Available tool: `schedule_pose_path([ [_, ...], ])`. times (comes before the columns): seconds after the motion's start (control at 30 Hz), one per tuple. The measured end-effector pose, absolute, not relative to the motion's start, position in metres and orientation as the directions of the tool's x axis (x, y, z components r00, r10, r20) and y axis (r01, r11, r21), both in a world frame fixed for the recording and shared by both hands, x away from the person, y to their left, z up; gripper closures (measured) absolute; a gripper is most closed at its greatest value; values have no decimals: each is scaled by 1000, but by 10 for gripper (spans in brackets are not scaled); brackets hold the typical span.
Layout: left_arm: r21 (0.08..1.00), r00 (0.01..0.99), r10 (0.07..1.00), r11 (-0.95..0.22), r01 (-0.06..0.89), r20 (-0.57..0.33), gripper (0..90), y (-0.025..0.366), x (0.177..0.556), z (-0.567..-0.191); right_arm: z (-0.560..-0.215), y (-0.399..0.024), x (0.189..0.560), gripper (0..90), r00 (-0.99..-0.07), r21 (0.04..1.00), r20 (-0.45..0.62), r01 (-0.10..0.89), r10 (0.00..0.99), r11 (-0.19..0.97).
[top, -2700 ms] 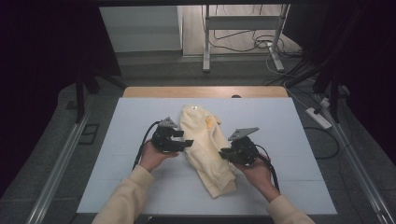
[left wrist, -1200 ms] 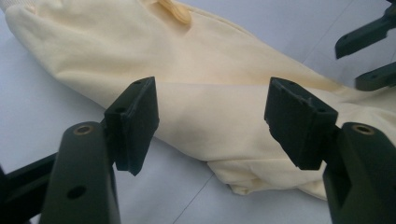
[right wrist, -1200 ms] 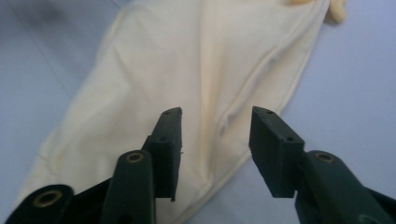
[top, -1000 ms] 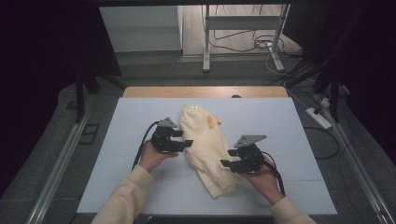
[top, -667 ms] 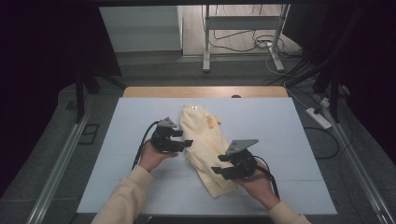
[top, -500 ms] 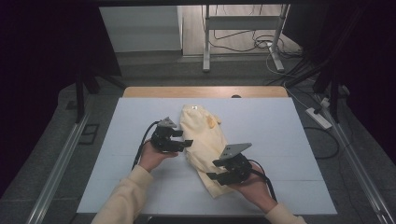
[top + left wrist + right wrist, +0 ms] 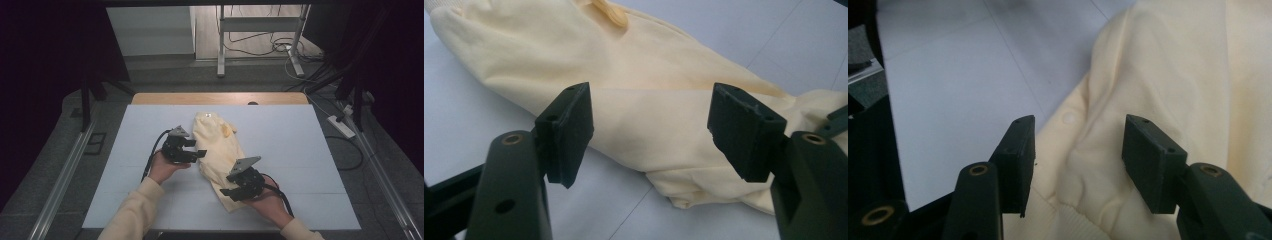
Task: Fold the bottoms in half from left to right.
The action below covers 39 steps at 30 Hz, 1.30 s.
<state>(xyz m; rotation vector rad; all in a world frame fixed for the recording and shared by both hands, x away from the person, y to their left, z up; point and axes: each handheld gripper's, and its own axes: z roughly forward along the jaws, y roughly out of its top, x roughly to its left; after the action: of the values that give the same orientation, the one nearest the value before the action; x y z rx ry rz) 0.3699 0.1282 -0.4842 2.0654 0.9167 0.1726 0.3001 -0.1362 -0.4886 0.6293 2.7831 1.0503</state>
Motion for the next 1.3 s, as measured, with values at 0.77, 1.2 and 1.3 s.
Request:
schedule_pose_path([
  [0.77,750,724,663,-377,543,-191,336,128,370,-484,-503,-136,313,755,-890,572,5,377,456,729],
  [1.2,756,721,664,-364,544,-200,333,130,370,-483,-486,-134,295,790,-912,653,101,361,397,665],
  [1.3,757,721,663,-363,544,-201,332,131,369,-483,-488,-129,291,788,-923,648,91,339,373,682],
])
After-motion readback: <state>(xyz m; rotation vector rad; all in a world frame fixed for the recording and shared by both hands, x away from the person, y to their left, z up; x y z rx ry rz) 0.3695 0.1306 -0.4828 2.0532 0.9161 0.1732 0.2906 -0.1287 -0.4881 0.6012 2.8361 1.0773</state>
